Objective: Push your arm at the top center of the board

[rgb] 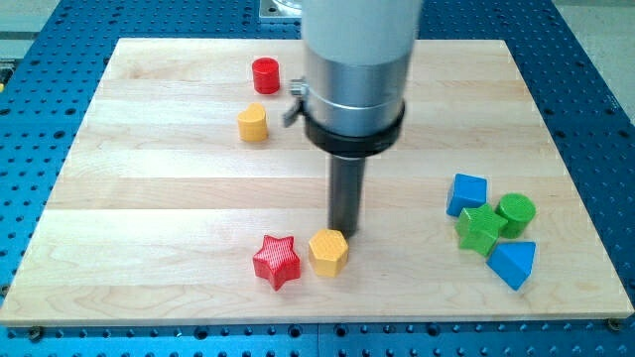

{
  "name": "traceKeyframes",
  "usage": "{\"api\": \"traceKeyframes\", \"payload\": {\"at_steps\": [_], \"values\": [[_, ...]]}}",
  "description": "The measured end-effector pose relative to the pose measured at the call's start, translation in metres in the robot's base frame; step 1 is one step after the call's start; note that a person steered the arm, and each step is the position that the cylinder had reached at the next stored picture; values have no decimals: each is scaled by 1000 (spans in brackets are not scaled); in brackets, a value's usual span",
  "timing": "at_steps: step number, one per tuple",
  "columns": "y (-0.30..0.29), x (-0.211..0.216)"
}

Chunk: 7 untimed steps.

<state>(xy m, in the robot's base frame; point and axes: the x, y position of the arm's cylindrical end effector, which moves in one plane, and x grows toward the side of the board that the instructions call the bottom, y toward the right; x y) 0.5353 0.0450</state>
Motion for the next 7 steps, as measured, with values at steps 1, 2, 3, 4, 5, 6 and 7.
{"api": "traceKeyframes", "payload": {"at_steps": [1, 2, 3, 4, 5, 6, 7], "values": [[19, 36], [19, 37], [19, 36], [6, 22], [7, 11], [5, -39], [-7, -110]]}}
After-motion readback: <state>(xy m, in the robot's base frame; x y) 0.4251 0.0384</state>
